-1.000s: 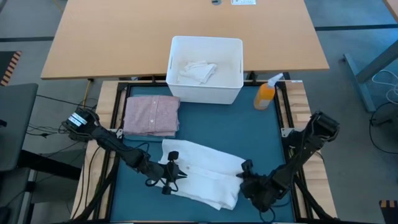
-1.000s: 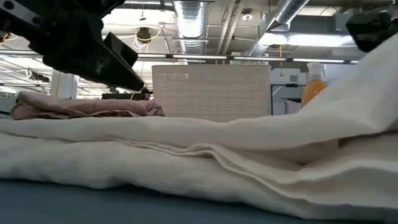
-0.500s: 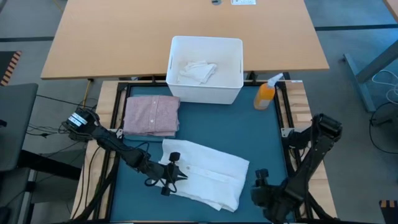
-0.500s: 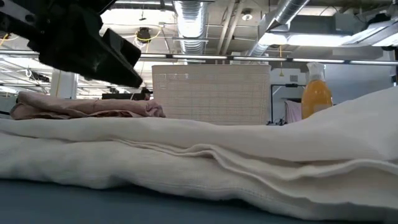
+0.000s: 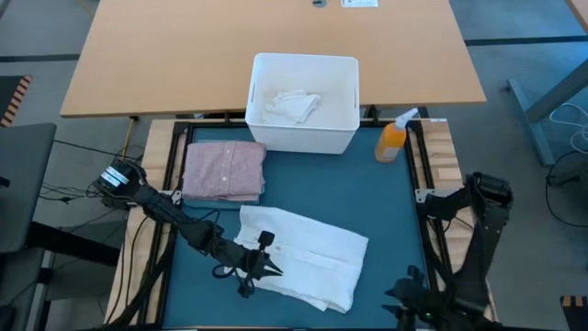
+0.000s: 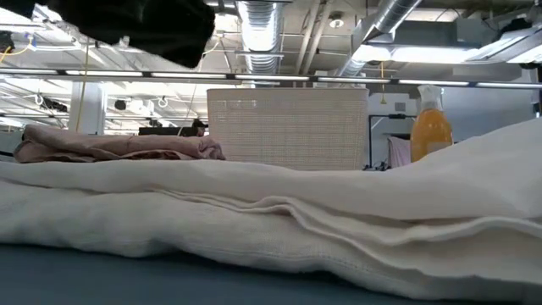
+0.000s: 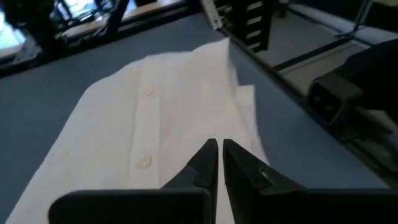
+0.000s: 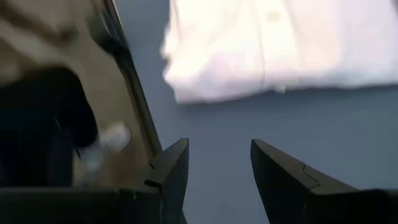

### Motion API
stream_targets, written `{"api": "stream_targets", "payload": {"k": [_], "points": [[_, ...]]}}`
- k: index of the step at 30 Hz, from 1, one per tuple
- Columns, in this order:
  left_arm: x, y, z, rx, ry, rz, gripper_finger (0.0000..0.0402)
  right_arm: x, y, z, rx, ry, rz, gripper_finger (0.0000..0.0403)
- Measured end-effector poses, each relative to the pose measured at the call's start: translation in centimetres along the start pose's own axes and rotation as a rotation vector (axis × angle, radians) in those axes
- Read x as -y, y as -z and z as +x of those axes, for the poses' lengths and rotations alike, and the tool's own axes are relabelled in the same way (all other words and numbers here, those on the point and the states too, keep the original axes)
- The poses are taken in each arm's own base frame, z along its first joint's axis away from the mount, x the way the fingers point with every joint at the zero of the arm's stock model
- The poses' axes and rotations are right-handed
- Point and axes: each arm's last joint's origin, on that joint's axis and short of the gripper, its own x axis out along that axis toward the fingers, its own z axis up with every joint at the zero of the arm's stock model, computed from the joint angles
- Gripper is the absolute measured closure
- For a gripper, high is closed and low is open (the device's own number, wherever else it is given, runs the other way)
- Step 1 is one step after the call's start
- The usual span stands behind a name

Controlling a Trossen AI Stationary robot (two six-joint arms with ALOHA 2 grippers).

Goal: Fold Laundry from Bin
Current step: Fold the white shirt

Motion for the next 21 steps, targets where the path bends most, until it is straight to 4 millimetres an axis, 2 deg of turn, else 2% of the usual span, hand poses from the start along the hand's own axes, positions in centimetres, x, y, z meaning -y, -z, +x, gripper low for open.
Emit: {"api": "stream_targets", "payload": {"k": [4, 7, 10, 13, 17, 21], "points": [[0.2, -0.7, 0.1, 0.022, 0.046, 0.000, 0.0379, 0.0, 1.0, -1.2, 0.194, -0.054, 0.080, 0.0210], [0.2, -1.3, 0.3, 0.041, 0.059, -0.008, 0.0357, -0.1, 0.9, -1.2, 0.243, -0.062, 0.125, 0.0211], [0.5, -1.7, 1.4, 0.042, 0.062, -0.009, 0.0325, -0.3, 0.4, -0.5, 0.249, -0.054, 0.153, 0.0211], [1.0, -1.8, 3.6, 0.024, 0.066, -0.015, 0.0292, -0.6, -0.4, 0.2, 0.220, -0.055, 0.170, 0.0211], [1.4, -2.5, 5.7, -0.030, 0.025, 0.013, 0.0262, -1.7, -1.3, 0.9, 0.113, -0.119, 0.062, 0.0211], [1.5, -3.2, 7.1, -0.083, 0.013, 0.031, 0.0252, -2.8, -2.6, 1.5, 0.136, -0.198, -0.008, 0.0211]]}}
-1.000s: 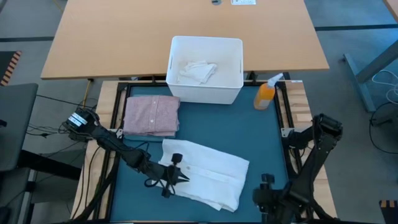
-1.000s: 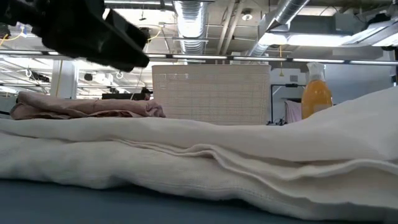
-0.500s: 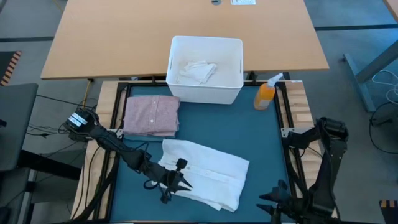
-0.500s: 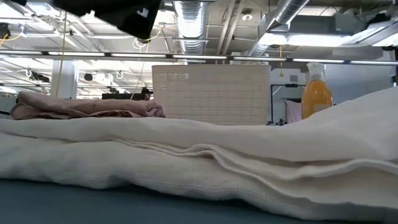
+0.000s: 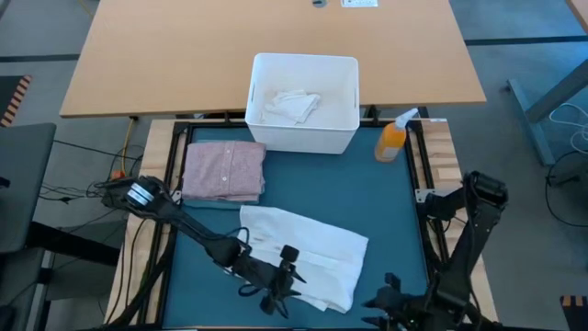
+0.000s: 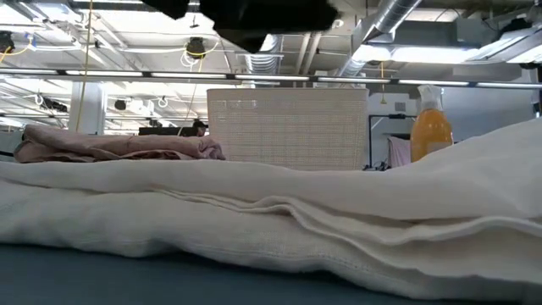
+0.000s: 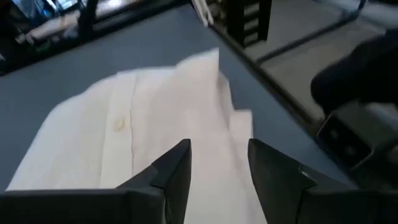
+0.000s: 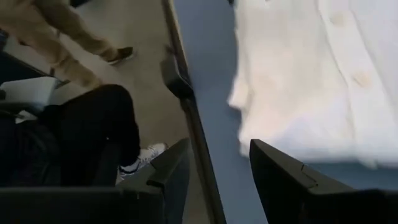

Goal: Fold Laundry from Bin
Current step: Fold the white shirt

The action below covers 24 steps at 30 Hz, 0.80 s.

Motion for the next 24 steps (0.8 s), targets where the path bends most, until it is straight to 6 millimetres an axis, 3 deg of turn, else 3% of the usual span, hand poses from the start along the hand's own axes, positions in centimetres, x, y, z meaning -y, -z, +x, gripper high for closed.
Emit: {"api": "stream_targets", "payload": {"k": [5, 8, 12, 16, 20, 24], "points": [[0.1, 0.6, 0.4, -0.090, 0.006, 0.030, 0.0252, -0.1, -1.2, 0.9, 0.008, -0.018, -0.097, 0.0211], [0.0, 1.1, 0.4, -0.149, 0.002, 0.011, 0.0252, -0.2, -0.9, 1.5, 0.006, -0.012, -0.197, 0.0211], [0.0, 1.3, 0.3, -0.164, 0.003, 0.000, 0.0252, -0.6, 0.1, 3.4, -0.021, -0.024, -0.376, 0.0211], [0.0, 1.4, 0.3, -0.183, 0.000, -0.004, 0.0252, -0.8, -0.1, 5.3, -0.050, -0.040, -0.443, 0.0211], [-0.1, 1.4, 0.3, -0.179, -0.005, 0.000, 0.0252, -1.4, -1.2, 5.5, -0.067, -0.066, -0.453, 0.0211], [-0.3, 1.4, 0.4, -0.180, -0.008, -0.002, 0.0252, -1.1, -0.9, 5.4, -0.107, -0.048, -0.485, 0.0211]]}}
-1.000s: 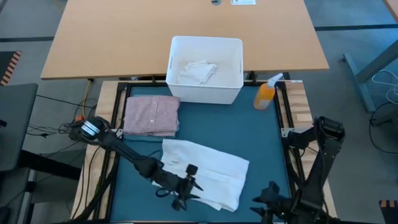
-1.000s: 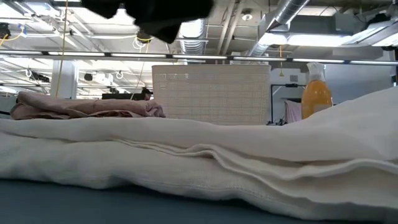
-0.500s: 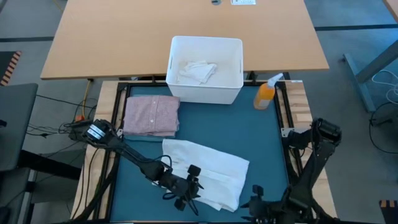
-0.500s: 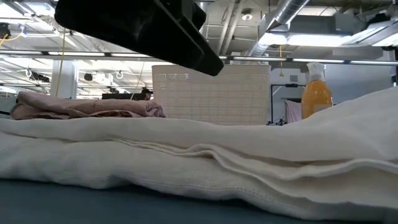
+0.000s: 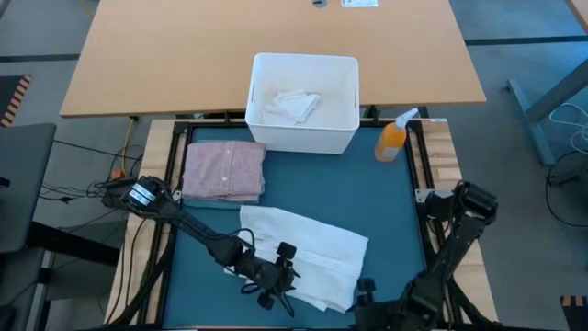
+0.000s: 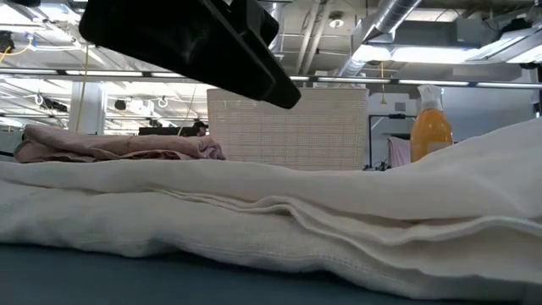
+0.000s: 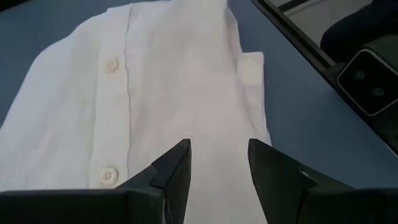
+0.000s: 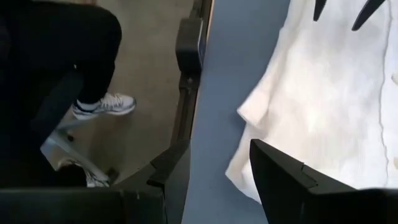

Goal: Fold Laundry from Bin
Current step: Fold the white shirt

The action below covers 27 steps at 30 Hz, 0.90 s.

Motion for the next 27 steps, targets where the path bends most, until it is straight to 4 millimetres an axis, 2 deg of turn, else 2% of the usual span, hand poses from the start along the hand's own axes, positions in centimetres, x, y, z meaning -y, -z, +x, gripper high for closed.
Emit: {"api": "stream_targets", "payload": {"k": [5, 11, 14, 21, 27], "points": [[0.0, 0.1, 0.0, -0.011, 0.019, -0.006, 0.0252, -0.1, 0.4, -0.2, -0.022, 0.010, -0.047, 0.0211], [0.1, 0.3, 0.0, -0.028, 0.042, -0.027, 0.0252, 0.7, 0.0, 0.2, -0.004, 0.072, -0.108, 0.0211], [0.1, 0.5, 0.0, -0.046, 0.042, -0.025, 0.0252, 1.2, -0.3, 1.1, -0.002, 0.095, -0.146, 0.0211], [0.1, 0.9, 0.0, -0.078, 0.036, -0.043, 0.0252, 1.6, 0.7, 4.7, -0.078, 0.098, -0.155, 0.0211], [0.1, 2.0, 0.0, -0.114, 0.032, -0.045, 0.0252, 1.8, 1.4, 4.8, -0.157, 0.102, -0.059, 0.0211]]}}
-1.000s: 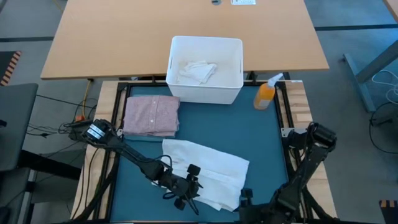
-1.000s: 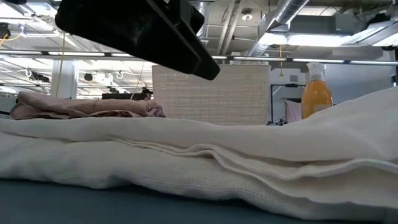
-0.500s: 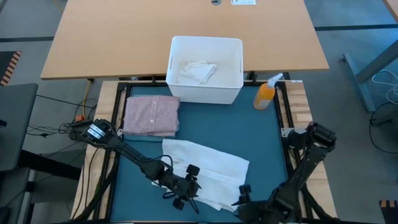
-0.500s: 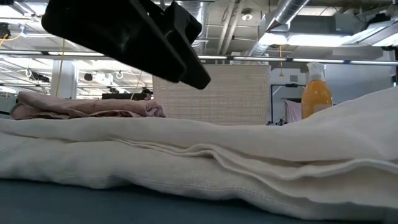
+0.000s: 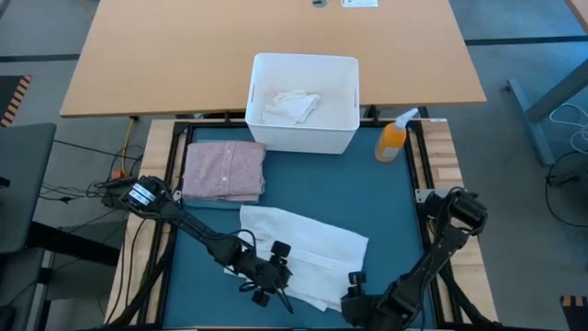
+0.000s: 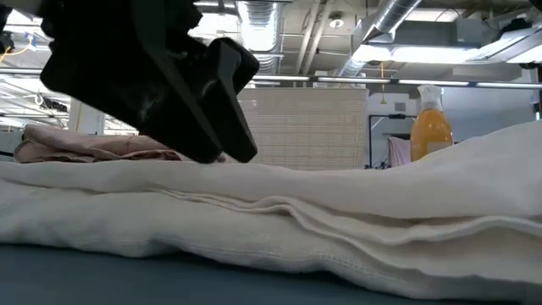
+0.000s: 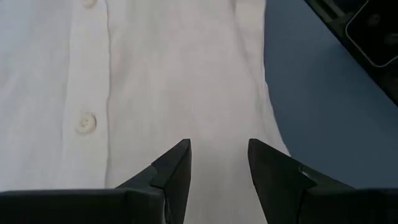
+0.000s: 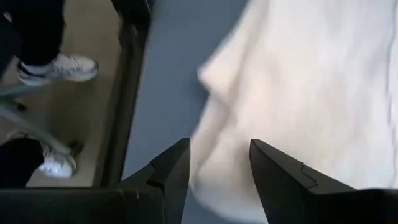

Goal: Fold Laundry from Bin
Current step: Fold the white shirt

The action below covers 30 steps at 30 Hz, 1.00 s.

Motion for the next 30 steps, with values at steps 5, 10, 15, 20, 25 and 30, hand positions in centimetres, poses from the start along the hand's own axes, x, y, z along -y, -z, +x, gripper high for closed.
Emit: {"api": "stream_targets", "payload": {"k": [5, 10, 15, 20, 25, 30], "points": [[0.0, 0.4, 0.0, -0.010, -0.001, -0.007, 0.0252, -0.3, 1.9, 0.1, -0.054, 0.002, 0.076, 0.0211], [0.1, 0.6, 0.5, -0.009, 0.000, -0.016, 0.0258, -0.4, 3.8, 0.4, -0.115, -0.014, 0.120, 0.0211], [0.3, 1.4, 1.5, -0.037, 0.020, -0.038, 0.0260, -0.4, 4.3, 0.7, -0.127, -0.035, 0.151, 0.0211], [0.4, 1.6, 1.9, -0.042, 0.039, -0.053, 0.0260, -0.3, 3.3, -0.6, -0.196, -0.119, 0.159, 0.0213], [0.3, 0.7, 0.7, -0.008, 0.053, -0.033, 0.0260, 0.1, 1.7, -3.8, -0.149, -0.165, 0.230, 0.0226], [0.0, -0.7, -0.8, 0.065, 0.044, -0.007, 0.0261, 0.3, 1.3, -5.2, 0.002, -0.077, 0.255, 0.0236]]}}
